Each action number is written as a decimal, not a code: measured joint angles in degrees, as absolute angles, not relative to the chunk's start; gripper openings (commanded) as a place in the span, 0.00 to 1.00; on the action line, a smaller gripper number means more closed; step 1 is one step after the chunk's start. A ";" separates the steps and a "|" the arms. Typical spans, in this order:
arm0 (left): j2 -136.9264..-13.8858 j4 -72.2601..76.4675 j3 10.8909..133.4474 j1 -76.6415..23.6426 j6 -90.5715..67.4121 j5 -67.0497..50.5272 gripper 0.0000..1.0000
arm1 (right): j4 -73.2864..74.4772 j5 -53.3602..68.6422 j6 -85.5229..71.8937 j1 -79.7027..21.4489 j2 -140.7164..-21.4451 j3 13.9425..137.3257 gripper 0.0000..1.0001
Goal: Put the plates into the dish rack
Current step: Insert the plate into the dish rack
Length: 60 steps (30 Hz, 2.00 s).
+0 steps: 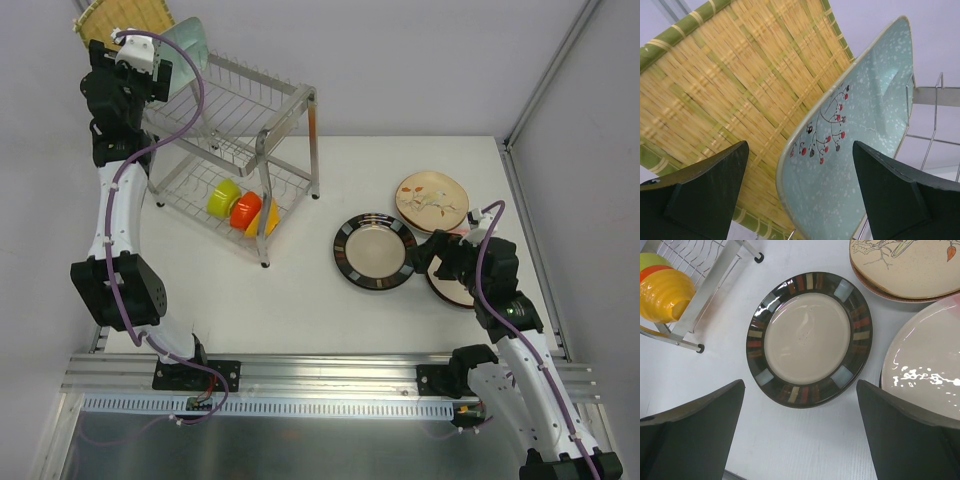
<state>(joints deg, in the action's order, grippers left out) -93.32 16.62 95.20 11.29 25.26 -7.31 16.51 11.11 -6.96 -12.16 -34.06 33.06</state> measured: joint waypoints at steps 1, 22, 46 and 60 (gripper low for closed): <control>-93.32 16.62 95.22 11.29 24.84 -7.25 0.89 | 16.51 11.11 -6.96 -12.16 -34.06 33.06 1.00; -93.30 15.62 96.03 11.29 21.78 -7.84 0.99 | 16.49 11.11 -6.96 -12.21 -34.00 33.06 1.00; -93.51 14.92 98.56 10.81 36.53 -8.93 0.99 | 16.47 11.11 -6.96 -12.32 -34.13 32.75 1.00; -93.38 14.87 98.56 10.79 33.87 -9.52 0.99 | 16.47 11.11 -6.96 -12.32 -34.17 32.73 1.00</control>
